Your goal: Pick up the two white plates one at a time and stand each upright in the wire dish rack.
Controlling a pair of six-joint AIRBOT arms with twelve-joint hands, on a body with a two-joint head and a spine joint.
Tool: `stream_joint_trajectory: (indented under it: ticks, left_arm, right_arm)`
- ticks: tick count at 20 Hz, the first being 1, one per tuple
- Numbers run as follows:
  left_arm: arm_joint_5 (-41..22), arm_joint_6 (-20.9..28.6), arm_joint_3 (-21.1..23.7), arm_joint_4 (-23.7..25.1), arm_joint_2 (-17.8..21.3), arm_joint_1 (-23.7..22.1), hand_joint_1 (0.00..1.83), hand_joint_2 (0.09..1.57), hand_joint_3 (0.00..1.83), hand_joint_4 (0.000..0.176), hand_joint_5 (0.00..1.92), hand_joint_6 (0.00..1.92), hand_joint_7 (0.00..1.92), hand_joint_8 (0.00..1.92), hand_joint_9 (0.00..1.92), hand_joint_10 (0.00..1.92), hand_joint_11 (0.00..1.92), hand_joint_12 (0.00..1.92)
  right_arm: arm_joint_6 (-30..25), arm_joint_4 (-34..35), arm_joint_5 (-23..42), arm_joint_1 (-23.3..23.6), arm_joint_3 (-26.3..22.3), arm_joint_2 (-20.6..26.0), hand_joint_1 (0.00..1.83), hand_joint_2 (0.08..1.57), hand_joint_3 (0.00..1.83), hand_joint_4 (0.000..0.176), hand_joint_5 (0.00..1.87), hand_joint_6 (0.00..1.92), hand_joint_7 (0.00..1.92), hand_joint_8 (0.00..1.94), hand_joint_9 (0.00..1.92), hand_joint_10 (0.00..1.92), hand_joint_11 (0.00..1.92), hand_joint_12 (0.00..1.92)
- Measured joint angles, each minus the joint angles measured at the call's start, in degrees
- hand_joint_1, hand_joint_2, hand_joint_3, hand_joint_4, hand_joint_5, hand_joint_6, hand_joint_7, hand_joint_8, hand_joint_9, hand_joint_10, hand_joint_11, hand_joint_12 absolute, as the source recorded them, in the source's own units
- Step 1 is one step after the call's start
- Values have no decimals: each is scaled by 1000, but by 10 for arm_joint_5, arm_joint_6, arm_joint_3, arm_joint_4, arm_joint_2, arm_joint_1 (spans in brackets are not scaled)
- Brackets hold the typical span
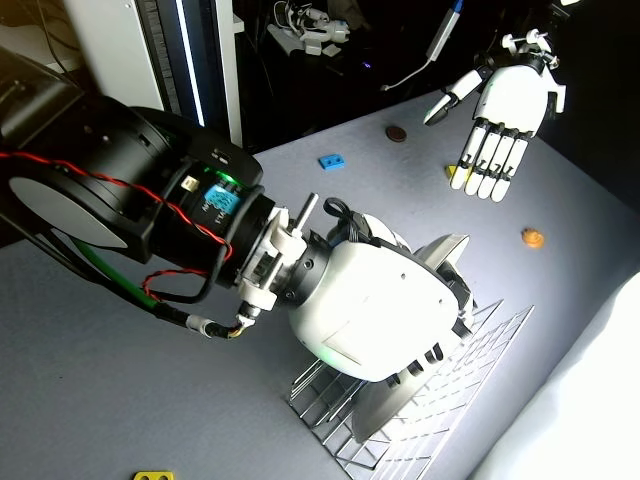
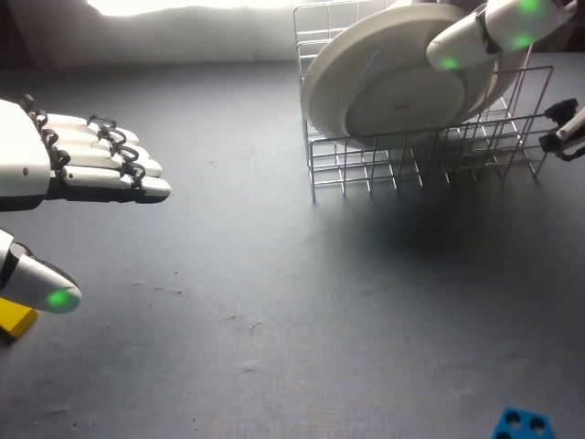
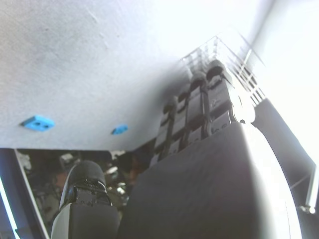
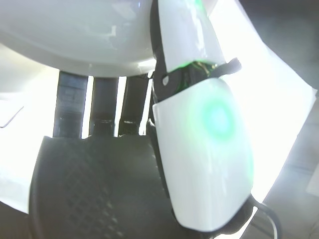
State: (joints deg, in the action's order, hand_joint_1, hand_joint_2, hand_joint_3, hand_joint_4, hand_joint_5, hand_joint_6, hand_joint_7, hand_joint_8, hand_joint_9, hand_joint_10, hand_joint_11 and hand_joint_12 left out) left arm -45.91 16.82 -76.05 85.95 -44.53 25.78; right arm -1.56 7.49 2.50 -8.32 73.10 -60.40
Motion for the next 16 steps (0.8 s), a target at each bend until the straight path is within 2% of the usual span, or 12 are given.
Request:
stream_joint_trajectory:
  ticks: [4,6,7,8,10,12,13,14,15,16]
  left_arm:
    - [0,0,0,0,0,0,0,1105,2,0,0,0,0,0,0,0,0,0]
    - [0,0,0,0,0,0,0,1109,4,0,0,0,0,0,0,0,0,0]
    - [0,0,0,0,0,0,0,1109,4,0,0,0,0,0,0,0,0,0]
    - [0,0,0,0,0,0,0,1110,5,0,0,0,0,0,0,0,0,0]
    - [0,0,0,0,0,0,0,1107,3,0,0,0,0,0,0,0,0,0]
    - [0,0,0,0,0,0,0,1112,5,0,0,0,0,0,0,0,0,0]
    - [0,0,0,0,0,0,0,1116,6,0,0,0,0,0,0,0,0,0]
    - [0,0,0,0,0,0,0,1116,6,0,0,0,0,0,0,0,0,0]
    - [0,0,0,0,0,0,0,1110,3,0,0,0,0,0,0,0,0,0]
    - [0,0,0,0,0,0,0,1107,2,0,0,0,0,0,0,0,0,0]
  right_arm:
    - [2,1,8,-6,4,-5,1388,1060,1,0,1013,957,1145,671,1016,940,925,947]
    - [4,1,14,-13,4,-5,1380,1083,1,0,989,1001,1084,764,950,1041,876,974]
    - [4,1,16,-13,4,-5,1260,1096,0,0,964,1022,1086,803,980,613,857,974]
    - [7,1,21,-17,4,-5,1233,1110,0,0,928,1066,1073,842,1048,371,833,981]
    - [8,1,33,-23,6,-7,1209,1143,3,1,852,1168,999,979,1066,210,708,1045]
    - [10,1,37,-29,7,-9,1194,1166,2,14,825,1234,933,1061,1000,151,569,1125]
    - [12,1,40,-31,8,-10,1149,1169,0,0,855,1163,866,604,965,128,507,1169]
    - [12,1,41,-33,9,-13,1134,1179,0,0,842,1179,905,336,943,108,469,1196]
    - [12,1,40,-34,11,-15,1193,1118,0,0,735,656,909,214,914,87,429,1195]
    - [13,2,39,-34,12,-16,1204,1094,0,0,784,372,930,130,907,75,414,1192]
